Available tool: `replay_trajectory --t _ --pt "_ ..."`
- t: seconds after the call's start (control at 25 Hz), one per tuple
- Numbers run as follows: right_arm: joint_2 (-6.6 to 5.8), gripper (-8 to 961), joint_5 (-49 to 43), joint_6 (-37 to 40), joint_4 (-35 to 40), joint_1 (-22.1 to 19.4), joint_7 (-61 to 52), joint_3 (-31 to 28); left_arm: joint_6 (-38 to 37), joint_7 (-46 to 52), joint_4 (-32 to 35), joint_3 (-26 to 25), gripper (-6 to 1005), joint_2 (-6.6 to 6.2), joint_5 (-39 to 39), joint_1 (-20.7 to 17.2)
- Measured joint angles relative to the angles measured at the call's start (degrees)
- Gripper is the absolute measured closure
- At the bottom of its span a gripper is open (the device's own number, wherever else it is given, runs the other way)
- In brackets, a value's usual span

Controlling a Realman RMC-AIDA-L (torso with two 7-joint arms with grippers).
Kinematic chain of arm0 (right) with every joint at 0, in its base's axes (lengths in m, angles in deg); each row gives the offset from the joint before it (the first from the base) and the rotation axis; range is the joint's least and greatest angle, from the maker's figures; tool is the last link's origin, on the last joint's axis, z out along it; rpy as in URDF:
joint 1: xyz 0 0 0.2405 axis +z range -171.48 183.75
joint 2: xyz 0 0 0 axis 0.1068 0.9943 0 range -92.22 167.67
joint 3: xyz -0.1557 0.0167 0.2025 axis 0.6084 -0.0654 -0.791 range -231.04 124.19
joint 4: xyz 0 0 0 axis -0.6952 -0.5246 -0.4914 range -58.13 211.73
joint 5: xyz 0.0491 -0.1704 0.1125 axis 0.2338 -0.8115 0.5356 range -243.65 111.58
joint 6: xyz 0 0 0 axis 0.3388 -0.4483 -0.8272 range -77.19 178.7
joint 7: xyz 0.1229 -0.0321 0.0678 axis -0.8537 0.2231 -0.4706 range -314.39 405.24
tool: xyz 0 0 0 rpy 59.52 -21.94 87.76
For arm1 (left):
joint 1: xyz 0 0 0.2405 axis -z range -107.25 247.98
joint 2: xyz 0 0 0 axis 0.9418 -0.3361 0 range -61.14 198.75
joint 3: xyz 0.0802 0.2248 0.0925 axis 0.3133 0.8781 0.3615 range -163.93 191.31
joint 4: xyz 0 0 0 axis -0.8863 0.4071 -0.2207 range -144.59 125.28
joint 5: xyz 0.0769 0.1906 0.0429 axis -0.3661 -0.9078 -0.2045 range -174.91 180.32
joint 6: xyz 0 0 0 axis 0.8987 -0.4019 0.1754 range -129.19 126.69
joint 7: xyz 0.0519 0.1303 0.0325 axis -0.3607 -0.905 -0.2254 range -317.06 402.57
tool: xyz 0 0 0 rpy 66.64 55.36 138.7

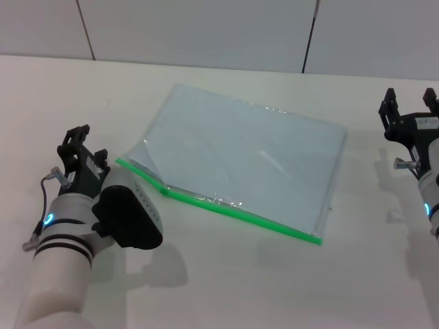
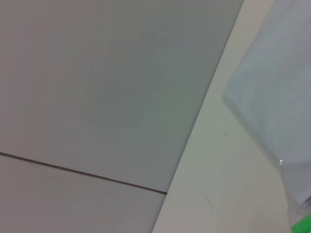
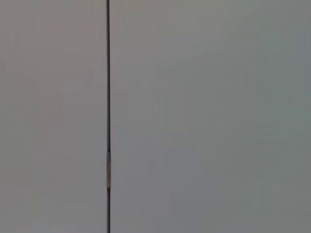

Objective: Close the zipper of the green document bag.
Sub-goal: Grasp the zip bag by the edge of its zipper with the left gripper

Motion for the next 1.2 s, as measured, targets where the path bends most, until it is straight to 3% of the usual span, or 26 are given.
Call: replay_trajectory --t 1.2 --pt "0.0 298 0.05 -0.26 0.09 -0.09 0.0 0.12 -5.55 -3.0 -0.53 0.44 426 -0.09 -0.31 0.94"
